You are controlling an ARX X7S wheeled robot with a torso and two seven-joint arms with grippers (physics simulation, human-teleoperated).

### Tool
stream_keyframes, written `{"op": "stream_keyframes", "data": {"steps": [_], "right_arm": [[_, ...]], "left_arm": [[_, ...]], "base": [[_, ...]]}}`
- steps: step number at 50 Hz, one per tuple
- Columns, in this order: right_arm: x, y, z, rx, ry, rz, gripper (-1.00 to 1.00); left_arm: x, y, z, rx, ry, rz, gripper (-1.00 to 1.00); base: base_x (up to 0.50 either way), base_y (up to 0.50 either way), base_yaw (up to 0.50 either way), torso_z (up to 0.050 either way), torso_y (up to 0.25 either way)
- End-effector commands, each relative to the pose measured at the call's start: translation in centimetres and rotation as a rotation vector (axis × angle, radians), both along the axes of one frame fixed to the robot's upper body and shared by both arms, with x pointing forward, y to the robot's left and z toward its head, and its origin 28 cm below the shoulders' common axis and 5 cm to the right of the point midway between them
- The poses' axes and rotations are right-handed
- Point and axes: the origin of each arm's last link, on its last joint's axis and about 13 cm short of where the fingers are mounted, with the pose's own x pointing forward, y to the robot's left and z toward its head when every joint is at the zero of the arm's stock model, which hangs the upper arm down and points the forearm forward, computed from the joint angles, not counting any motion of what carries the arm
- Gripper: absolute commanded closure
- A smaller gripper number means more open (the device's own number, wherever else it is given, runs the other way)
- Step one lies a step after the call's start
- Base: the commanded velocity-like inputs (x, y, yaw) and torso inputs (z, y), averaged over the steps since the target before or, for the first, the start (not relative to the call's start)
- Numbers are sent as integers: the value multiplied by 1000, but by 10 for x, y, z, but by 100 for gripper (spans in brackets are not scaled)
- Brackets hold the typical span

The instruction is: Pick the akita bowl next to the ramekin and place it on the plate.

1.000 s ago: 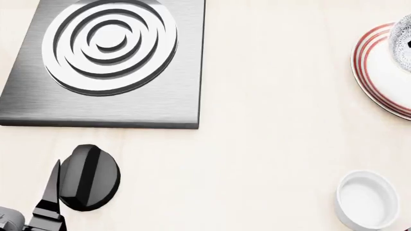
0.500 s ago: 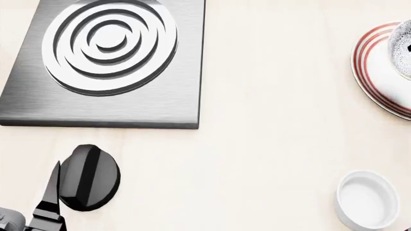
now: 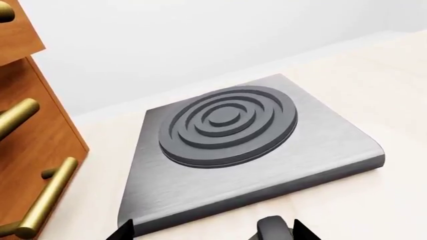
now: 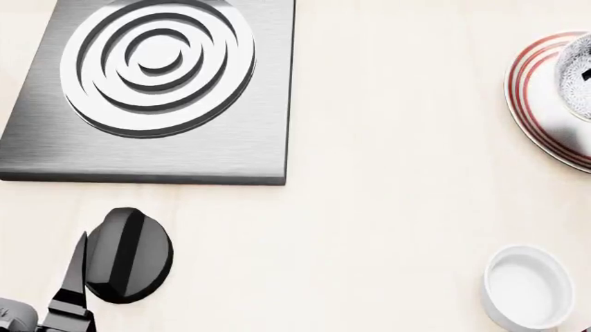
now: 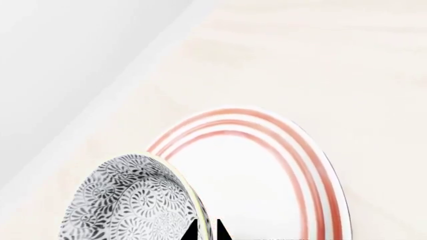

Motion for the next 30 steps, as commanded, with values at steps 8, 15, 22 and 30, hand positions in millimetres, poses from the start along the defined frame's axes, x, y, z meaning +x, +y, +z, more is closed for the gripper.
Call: {"op": "stream_keyframes", "data": {"steps": [8, 15, 22, 30], "right_arm": [[11, 6, 5, -4, -37, 33, 100], [15, 6, 8, -9, -41, 34, 100], [15, 8, 4, -5, -35, 30, 100], [16, 9, 1, -9, -40, 36, 100]], "left_arm": [[1, -1, 3, -5, -14, -11, -100], [1, -1, 1, -4, -9, -11, -100], [2, -1, 0, -4, -9, -10, -100], [3, -1, 0, -3, -11, -12, -100]], "base": [[0, 0, 0, 0, 0], [0, 0, 0, 0, 0], [0, 0, 0, 0, 1], [0, 0, 0, 0, 0]]}}
